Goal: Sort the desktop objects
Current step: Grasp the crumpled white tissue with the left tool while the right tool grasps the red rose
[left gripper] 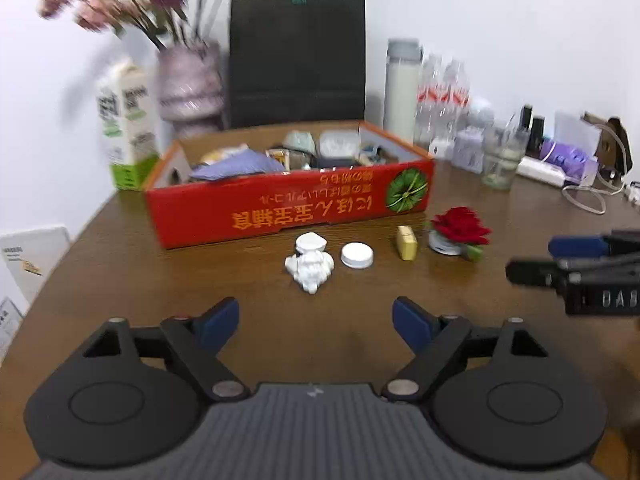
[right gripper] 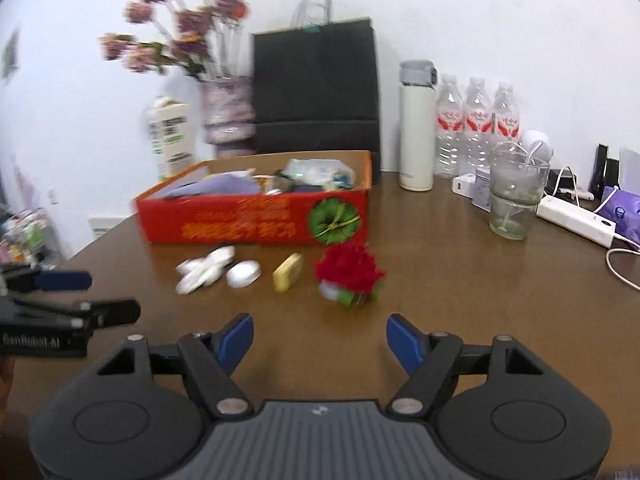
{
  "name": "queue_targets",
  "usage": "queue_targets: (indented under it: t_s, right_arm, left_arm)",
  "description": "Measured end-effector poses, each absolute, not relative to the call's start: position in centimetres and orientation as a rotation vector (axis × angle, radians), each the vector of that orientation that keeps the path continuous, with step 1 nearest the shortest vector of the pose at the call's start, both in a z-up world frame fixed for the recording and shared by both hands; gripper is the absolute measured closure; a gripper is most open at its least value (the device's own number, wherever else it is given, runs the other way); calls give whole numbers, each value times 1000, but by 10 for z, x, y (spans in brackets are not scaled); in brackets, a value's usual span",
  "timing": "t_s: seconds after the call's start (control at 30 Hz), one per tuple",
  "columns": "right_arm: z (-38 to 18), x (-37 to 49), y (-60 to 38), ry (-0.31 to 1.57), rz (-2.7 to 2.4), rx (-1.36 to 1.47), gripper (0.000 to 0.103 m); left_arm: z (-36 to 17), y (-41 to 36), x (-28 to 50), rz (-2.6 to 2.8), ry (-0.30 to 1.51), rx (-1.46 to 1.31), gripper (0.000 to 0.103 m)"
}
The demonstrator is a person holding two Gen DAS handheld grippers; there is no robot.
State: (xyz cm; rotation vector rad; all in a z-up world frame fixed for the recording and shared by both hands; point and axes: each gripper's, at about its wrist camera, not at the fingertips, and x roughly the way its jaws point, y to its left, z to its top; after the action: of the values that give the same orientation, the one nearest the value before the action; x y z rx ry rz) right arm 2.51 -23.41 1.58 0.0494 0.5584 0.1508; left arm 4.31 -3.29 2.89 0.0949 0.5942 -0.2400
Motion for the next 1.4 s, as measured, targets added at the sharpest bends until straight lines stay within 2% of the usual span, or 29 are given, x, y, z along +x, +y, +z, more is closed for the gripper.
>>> queue_targets:
  t_s: [0.17,0.3,0.33,0.37,0.43,0.47,0.53,0.57,0.67,0.87,1.03,1.23,1.4]
  right_arm:
    - [4,97,-236,619,145,126,32]
    - [-5,123,-238,634,128,159,33]
    - [-6,126,-238,631,126,163,37]
    - [-8,130,-239,634,125,164,47]
    - [-11,134,-240,646,128,166,52]
    - [-12,134,-241,647,129,173,59]
    - [-11,132,-244,638,136,196,67]
    - [-10,130,-246,630,137,214,72]
    - [-2,121,-257,594,160,298,75]
    - [15,86,-277,555,263,482,78]
    - [17,41,-247,607,317,366,78]
    - [0,11,-226,670,370,403,80]
    - [-17,6,-248,702,392,641,82]
  left_arm:
    - [16,-40,99,-231,635,101,24]
    - [10,-38,121,-245,654,57,24]
    - [7,-37,124,-252,656,54,24]
    - [6,-37,126,-249,660,56,24]
    - [2,-38,129,-243,661,63,27]
    - [2,-38,131,-245,665,60,35]
    - [-1,-37,134,-265,688,41,60]
    - [-2,-37,134,-275,699,32,77]
    - [0,-37,128,-283,689,38,83]
    - [14,-31,76,-282,654,-52,84]
    - [18,-43,19,-442,645,-158,84]
    - [9,-43,13,-449,689,-300,83]
    - [6,-56,-2,-413,653,-175,83]
